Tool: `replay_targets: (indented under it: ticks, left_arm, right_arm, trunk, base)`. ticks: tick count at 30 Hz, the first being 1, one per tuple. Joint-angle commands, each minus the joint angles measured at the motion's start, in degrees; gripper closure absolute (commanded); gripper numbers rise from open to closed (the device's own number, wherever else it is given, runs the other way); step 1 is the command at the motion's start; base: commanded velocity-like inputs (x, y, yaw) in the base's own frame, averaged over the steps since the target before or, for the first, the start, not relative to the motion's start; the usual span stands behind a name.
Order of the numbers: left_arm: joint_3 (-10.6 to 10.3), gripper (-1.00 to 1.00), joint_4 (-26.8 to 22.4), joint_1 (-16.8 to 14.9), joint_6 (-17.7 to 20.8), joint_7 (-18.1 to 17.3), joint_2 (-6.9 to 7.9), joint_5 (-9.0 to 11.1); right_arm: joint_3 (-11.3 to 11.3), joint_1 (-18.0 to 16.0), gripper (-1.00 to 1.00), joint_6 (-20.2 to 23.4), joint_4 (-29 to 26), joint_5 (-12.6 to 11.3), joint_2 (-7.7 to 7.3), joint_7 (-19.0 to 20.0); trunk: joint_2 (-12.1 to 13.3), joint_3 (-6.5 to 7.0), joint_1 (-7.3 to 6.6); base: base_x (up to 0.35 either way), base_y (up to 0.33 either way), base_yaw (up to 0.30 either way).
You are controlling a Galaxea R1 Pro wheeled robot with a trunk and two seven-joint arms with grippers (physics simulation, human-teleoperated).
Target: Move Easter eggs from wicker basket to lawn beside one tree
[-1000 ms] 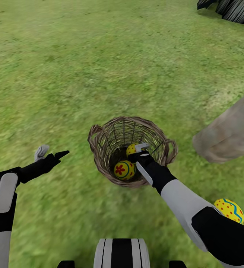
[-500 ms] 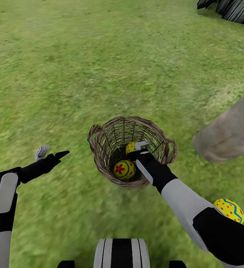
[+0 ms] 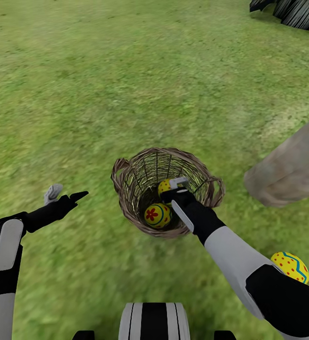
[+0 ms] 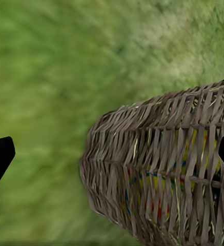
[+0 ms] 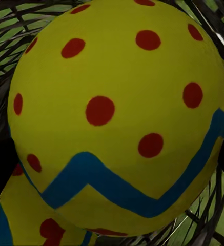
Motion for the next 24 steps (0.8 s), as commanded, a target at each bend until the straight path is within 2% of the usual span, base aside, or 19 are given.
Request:
replay_targets:
  ticks: [1, 3, 6, 8, 20, 21, 24]
  left_arm:
    - [0.1, -1.0, 0.0, 0.0, 0.3, -0.6, -0.01, -0.5]
    - [0.1, -1.0, 0.0, 0.0, 0.3, -0.6, -0.01, -0.5]
    - [0.1, -1.0, 0.0, 0.0, 0.3, -0.6, -0.02, -0.5]
    - [0.1, -1.0, 0.0, 0.0, 0.3, -0.6, -0.02, -0.5]
    - [0.0, -1.0, 0.1, 0.0, 0.3, -0.5, -0.02, -0.5]
    - [0.0, -1.0, 0.1, 0.0, 0.3, -0.5, -0.02, -0.5]
    - [-0.1, -1.0, 0.1, 0.0, 0.3, -0.5, -0.02, -0.5]
  right_arm:
    - [0.2, 0.0, 1.0, 0.2, -0.2, -0.6, -0.02, -0.5]
    - [0.2, 0.0, 1.0, 0.3, -0.7, -0.7, -0.02, -0.5]
    - [0.2, 0.1, 1.0, 4.9, -2.6, -0.7, -0.06, -0.5]
    - [0.2, 1.2, 1.0, 6.0, -5.3, -0.7, -0.09, -0.5]
    - [0.2, 1.8, 1.0, 6.4, -6.8, -0.8, -0.07, -0.5]
    - [0.2, 1.8, 1.0, 6.4, -6.8, -1.3, -0.08, -0.5]
    - [0.3, 1.8, 1.0, 9.0, -9.1, -6.0, -0.19, -0.5]
  trunk:
    - [0.0, -0.03, -0.01]
    - [0.0, -0.03, -0.01]
    - [0.0, -0.03, -0.01]
    - [0.0, -0.03, -0.01]
    - [0.1, 2.4, -0.29]
    - [0.1, 2.63, -0.32]
    - [0.2, 3.29, -0.4]
  base:
    - [0.0, 0.0, 0.0]
    - [0.0, 0.0, 0.0]
    - [0.0, 0.0, 0.0]
    - [0.0, 0.0, 0.0]
    - [0.0, 0.0, 0.0]
    - [0.0, 0.0, 0.0]
    - [0.0, 0.0, 0.0]
